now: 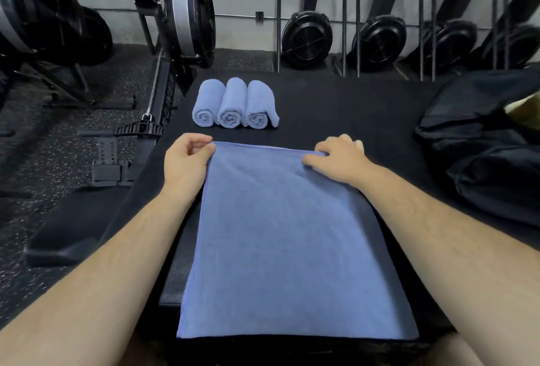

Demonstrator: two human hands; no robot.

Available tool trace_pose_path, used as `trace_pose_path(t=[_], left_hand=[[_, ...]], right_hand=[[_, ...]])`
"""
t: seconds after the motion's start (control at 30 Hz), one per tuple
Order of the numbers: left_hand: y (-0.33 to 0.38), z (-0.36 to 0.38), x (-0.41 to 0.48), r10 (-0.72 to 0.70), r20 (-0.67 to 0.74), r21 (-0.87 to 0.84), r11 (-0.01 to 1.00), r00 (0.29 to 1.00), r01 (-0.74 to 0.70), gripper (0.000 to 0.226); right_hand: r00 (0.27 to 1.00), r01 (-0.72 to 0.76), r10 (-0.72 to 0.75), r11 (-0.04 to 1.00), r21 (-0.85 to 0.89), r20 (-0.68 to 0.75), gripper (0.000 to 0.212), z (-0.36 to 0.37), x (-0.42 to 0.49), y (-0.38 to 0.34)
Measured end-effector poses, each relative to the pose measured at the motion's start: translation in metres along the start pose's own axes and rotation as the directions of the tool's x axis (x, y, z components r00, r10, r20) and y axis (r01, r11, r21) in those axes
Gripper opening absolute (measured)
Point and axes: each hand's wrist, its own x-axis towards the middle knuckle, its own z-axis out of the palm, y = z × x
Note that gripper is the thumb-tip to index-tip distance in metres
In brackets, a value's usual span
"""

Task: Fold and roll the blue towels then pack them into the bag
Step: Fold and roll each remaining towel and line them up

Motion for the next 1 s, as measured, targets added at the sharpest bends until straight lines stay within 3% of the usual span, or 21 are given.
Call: trace_pose_path(t=[0.1,0.23,0.3,0.37,0.57,0.67,0.8,0.87,0.97,1.0], left_hand=[[0.002,0.001,-0.002,-0.011,-0.012,0.029,1.000,1.000,0.011,0.011],[0.004,0.001,-0.004,-0.002,-0.005,0.050,0.999,1.000,0.002,0.012],[0.006,0.001,-0.006,0.015,0.009,0.068,0.998,1.000,-0.016,0.014],[0.008,0.000,-0.008,0.031,0.015,0.090,0.995,0.999,-0.032,0.015],[0.043,0.000,-0.033,0.164,0.018,0.303,0.939,0.986,-0.162,0.024],[0.079,0.016,-0.068,0.210,0.033,0.253,0.944,0.977,-0.211,0.028],[0.111,0.045,-0.125,0.050,0.166,0.032,0.998,0.985,-0.056,0.020],[0.119,0.052,-0.146,0.064,0.247,-0.007,0.998,0.967,-0.065,0.017],[0.123,0.052,-0.167,0.101,0.249,-0.090,0.993,0.963,-0.081,0.013],[0.124,0.051,-0.170,0.102,0.215,-0.108,0.991,0.971,-0.080,0.013]], right_hand=[[0.996,-0.062,0.075,0.968,0.245,-0.042,0.026,0.001,-0.008,0.018],[0.970,-0.154,0.176,0.978,0.138,-0.167,0.016,0.013,-0.011,0.021],[0.967,-0.147,0.176,0.976,0.160,-0.186,0.012,0.017,-0.014,0.017],[0.961,-0.141,0.201,0.947,0.290,-0.191,0.007,0.019,-0.019,0.013],[0.929,0.002,0.236,0.766,0.643,-0.284,0.002,-0.007,-0.056,-0.005],[0.935,0.057,0.227,0.666,0.744,-0.274,0.007,-0.023,-0.084,-0.022],[0.948,0.142,0.154,0.584,0.799,-0.280,0.014,-0.029,-0.122,-0.049],[0.970,0.144,0.117,0.435,0.889,-0.215,0.010,-0.027,-0.135,-0.061],[0.995,-0.015,0.093,-0.010,1.000,0.016,0.014,-0.026,-0.145,-0.066],[0.996,-0.037,0.084,-0.065,0.997,0.042,0.014,-0.025,-0.147,-0.064]])
